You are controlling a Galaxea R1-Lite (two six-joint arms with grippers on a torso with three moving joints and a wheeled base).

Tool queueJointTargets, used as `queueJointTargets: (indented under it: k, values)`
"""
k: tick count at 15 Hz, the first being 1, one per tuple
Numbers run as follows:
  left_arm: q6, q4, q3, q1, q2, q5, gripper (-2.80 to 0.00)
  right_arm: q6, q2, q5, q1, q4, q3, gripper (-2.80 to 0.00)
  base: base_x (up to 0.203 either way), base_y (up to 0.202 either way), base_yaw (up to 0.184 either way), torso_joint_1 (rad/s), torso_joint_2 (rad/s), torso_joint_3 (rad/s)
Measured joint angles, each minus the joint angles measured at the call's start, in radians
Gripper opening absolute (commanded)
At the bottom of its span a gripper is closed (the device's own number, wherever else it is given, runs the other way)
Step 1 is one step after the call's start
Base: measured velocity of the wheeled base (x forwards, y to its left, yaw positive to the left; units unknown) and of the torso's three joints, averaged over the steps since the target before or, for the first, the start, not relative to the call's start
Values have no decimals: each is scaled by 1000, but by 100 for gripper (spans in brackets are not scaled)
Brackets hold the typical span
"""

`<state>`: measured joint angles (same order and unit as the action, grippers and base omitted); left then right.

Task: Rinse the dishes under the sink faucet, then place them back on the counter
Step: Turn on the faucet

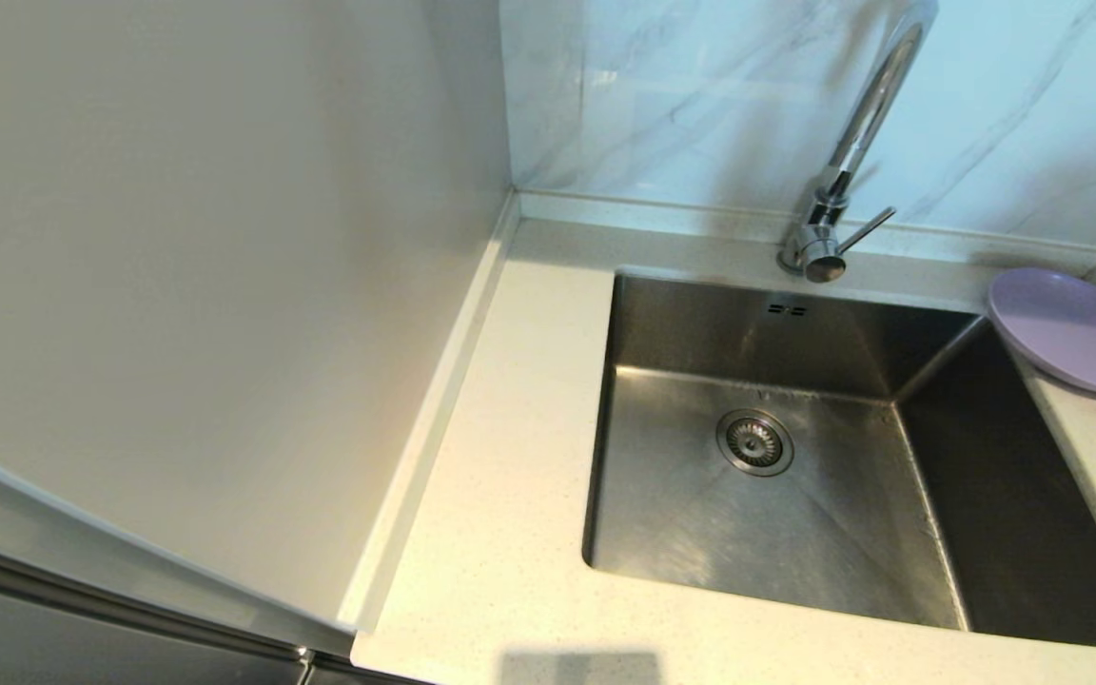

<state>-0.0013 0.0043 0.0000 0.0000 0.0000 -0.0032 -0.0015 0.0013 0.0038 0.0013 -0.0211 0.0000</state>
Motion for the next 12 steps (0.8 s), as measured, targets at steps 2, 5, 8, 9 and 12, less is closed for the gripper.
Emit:
queueJointTargets:
  k: [2,5,8,9,12]
  values:
    - [0,0,0,0,0,0,-280,0,0,0,0,-1,0,-280,0,0,0,0,0,0]
    - [0,0,0,0,0,0,-280,0,0,0,0,0,0,-280,0,0,0,0,0,0]
    - [0,0,0,0,0,0,-280,0,0,0,0,0,0,-280,0,0,0,0,0,0]
    - [0,0,0,0,0,0,-280,0,0,0,0,0,0,-280,0,0,0,0,0,0]
    - [0,0,0,0,0,0,-280,0,0,0,0,0,0,-280,0,0,0,0,0,0]
